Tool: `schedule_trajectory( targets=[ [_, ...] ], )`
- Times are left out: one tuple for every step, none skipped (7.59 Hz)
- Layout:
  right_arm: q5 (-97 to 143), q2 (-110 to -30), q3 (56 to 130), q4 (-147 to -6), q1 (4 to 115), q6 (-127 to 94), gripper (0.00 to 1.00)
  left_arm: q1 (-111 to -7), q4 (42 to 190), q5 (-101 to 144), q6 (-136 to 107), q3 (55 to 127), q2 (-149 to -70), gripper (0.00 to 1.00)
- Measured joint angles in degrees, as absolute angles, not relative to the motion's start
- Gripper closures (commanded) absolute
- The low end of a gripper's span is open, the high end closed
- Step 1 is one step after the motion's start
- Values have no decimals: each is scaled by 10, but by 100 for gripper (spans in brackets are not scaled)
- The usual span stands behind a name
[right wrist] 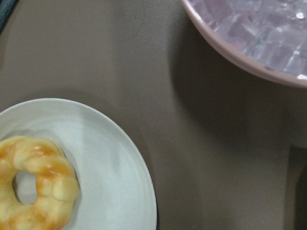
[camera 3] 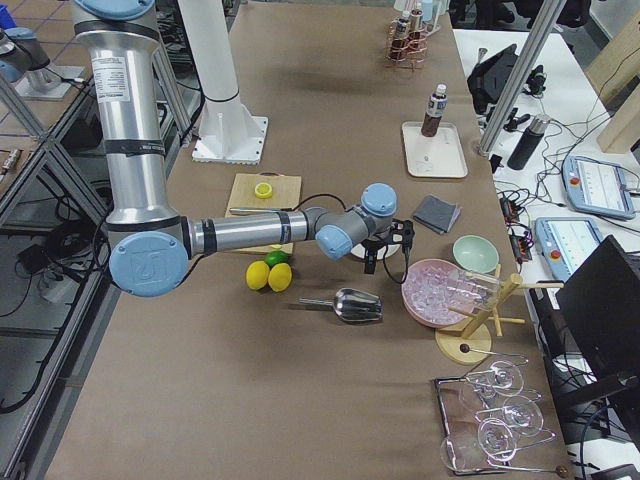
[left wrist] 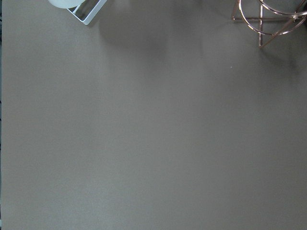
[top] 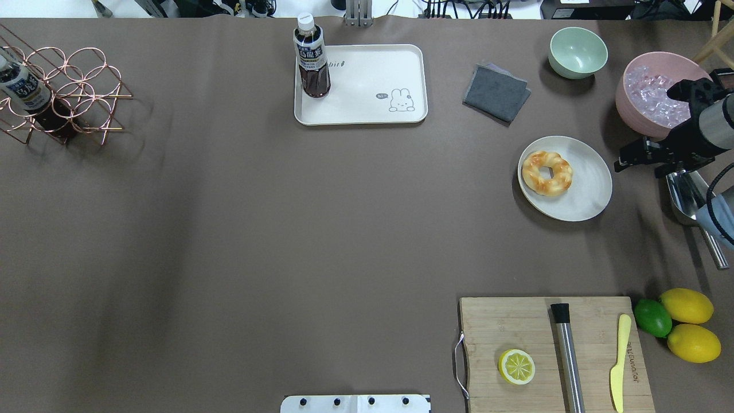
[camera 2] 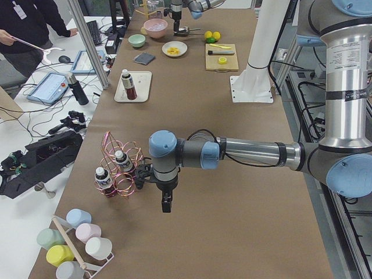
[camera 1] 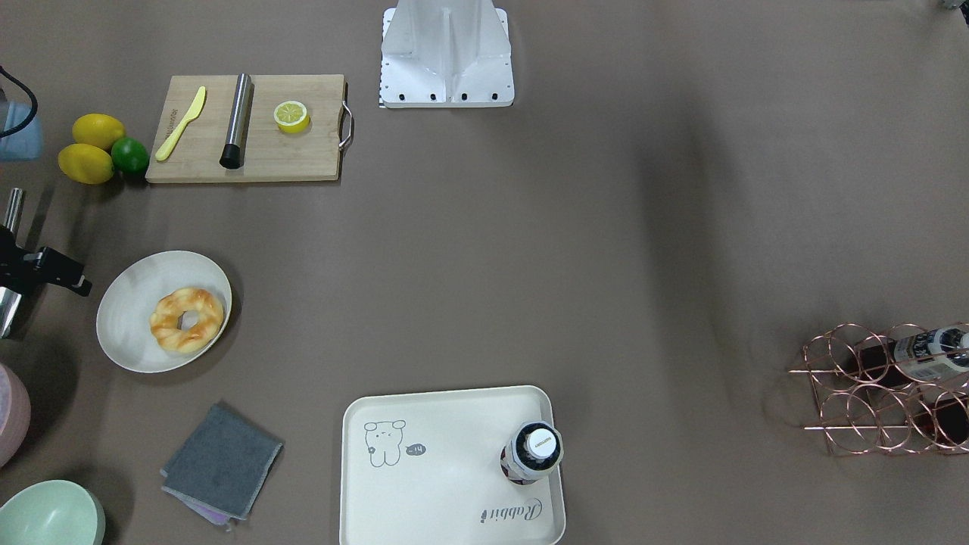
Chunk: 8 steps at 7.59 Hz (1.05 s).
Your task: Place donut on tray
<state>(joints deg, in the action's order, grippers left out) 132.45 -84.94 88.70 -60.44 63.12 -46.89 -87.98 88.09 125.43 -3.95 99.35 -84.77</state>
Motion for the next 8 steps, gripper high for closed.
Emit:
schedule_trajectory(
  targets=[
    [1311,-845,873,-582,615,-490,0,-880,881,1254,-40,993,-848,2],
    [1296,-840,857,-558,598,-510,0,-880,881,1254,-40,993,-848,2],
    [1285,-838,848,-544,587,-524,0,-880,881,1254,-40,993,-848,2],
    [1280,-837,843,-537,580,-531,1,-880,881,1254,-40,993,-848,2],
    [1276,-837,841,-535,575,-535,22,-880,881,1254,-40,993,-848,2],
    [1274,-837,840,-534,572,-536,58,-880,881,1254,-40,994,-848,2],
    [1273,-837,840,-533,570,-536,88,-880,882,1254,-40,994,-848,2],
    [1272,-838,840,-533,569,-537,100,-880,882,1254,-40,994,-848,2]
  ],
)
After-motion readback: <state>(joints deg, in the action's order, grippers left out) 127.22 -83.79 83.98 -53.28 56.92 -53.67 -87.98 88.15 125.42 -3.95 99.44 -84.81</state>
